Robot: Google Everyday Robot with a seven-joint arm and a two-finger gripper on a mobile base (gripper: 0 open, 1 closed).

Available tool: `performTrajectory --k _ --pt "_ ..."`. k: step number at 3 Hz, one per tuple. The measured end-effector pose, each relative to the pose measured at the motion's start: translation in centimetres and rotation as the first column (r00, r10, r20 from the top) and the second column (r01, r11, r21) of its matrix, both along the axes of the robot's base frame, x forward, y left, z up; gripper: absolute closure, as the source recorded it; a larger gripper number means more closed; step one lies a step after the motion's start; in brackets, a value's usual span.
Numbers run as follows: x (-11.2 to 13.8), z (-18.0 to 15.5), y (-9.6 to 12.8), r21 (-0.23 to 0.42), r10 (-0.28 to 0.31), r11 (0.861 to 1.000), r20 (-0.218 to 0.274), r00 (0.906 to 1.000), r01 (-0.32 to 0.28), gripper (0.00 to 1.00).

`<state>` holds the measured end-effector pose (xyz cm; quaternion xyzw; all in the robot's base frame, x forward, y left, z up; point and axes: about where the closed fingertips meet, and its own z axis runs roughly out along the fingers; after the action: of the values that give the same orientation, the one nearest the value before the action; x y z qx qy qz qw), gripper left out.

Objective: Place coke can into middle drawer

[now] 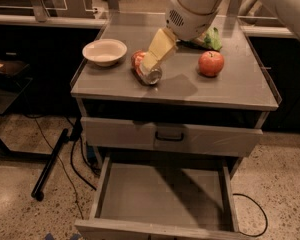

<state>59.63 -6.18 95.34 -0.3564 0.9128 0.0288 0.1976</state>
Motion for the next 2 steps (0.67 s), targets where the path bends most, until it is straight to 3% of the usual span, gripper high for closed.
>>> performTrajectory --k 1,2 --pt "0.4 -1.0 1.6 0.042 0.001 0.999 -0.004 1.0000 -0.001 0.00" --pt "2.4 -1.8 3.8 0.074 -0.001 0.997 -0.016 0.9999 0.002 0.00"
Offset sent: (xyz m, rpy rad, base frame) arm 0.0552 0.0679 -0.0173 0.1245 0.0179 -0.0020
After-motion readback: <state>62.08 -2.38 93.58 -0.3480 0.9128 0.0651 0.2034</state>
